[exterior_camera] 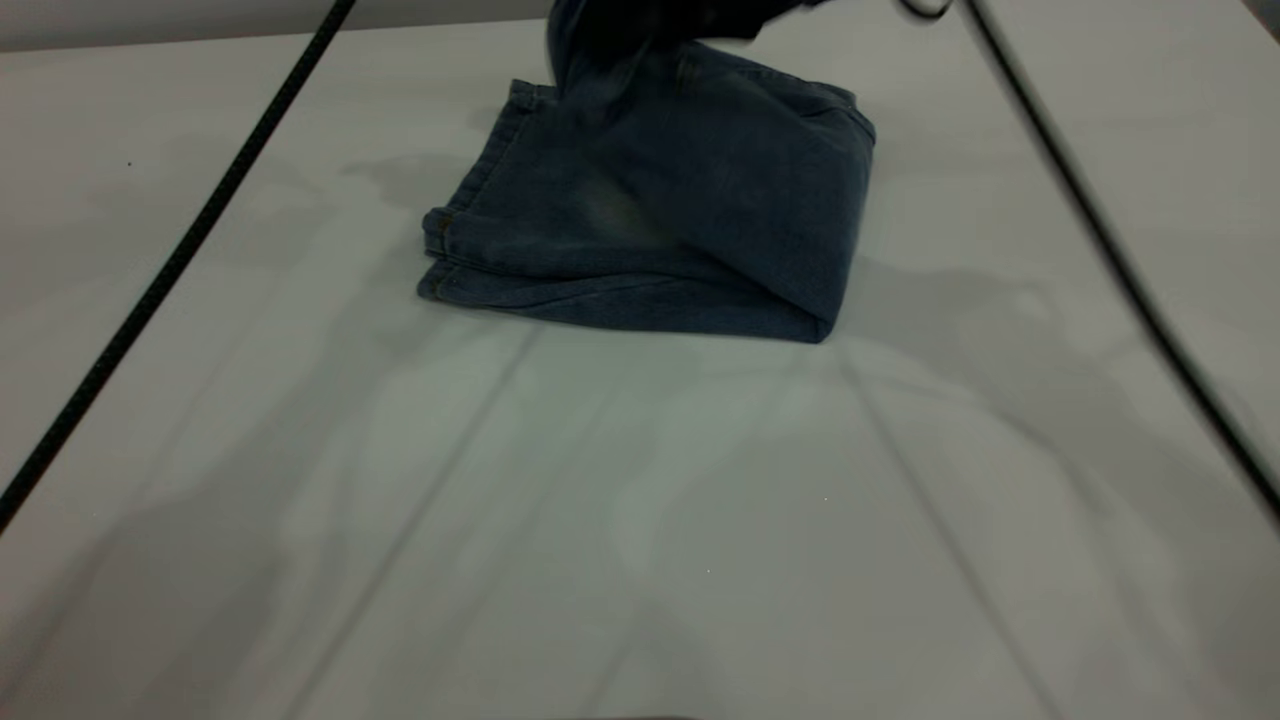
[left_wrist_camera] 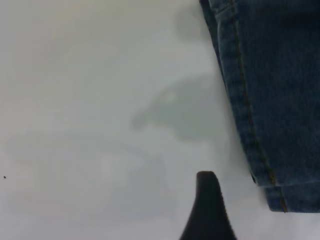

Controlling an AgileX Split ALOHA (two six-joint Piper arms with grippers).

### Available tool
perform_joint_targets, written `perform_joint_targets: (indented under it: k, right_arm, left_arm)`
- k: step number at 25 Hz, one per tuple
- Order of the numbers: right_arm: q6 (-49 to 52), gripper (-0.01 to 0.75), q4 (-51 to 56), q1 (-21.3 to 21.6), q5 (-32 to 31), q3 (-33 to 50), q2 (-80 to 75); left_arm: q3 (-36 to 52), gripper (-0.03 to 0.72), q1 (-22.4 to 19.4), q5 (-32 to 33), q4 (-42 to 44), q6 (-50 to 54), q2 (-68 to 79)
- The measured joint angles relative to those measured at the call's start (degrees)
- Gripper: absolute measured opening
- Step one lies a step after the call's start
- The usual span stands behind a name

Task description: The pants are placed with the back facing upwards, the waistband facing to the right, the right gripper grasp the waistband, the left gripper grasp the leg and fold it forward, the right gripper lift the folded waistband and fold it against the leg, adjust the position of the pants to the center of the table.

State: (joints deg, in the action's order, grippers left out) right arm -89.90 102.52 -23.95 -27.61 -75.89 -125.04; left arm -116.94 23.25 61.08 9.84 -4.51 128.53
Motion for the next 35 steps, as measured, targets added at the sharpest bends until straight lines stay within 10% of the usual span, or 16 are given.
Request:
perform_joint_targets:
  k: [4, 14, 27, 35]
  right_arm:
    - [-0.3, 0.147, 0.4, -1.8, -1.2, -0.5, -3.6]
    - [6.0, 0.67, -1.1, -1.1, -3.9, -1.7, -4.7]
    - [41.4, 0.6, -44.7, 16.3, -6.9, -1.7, 7.7]
    - [50.7, 0.594, -57.0, 18.2, -10.2, -1.7, 9.2]
  left_arm:
    - [0.0, 0.497, 0.0, -0.3, 0.5, 0.0, 0.0]
    - [0.0, 0.497, 0.0, -0.6, 0.4, 0.0, 0.0]
    - [-0.1, 0.497, 2.5, 4.9, -12.9, -40.7, 5.6]
    - [-0.1, 0.497, 3.7, -1.4, -12.9, -58.4, 14.1]
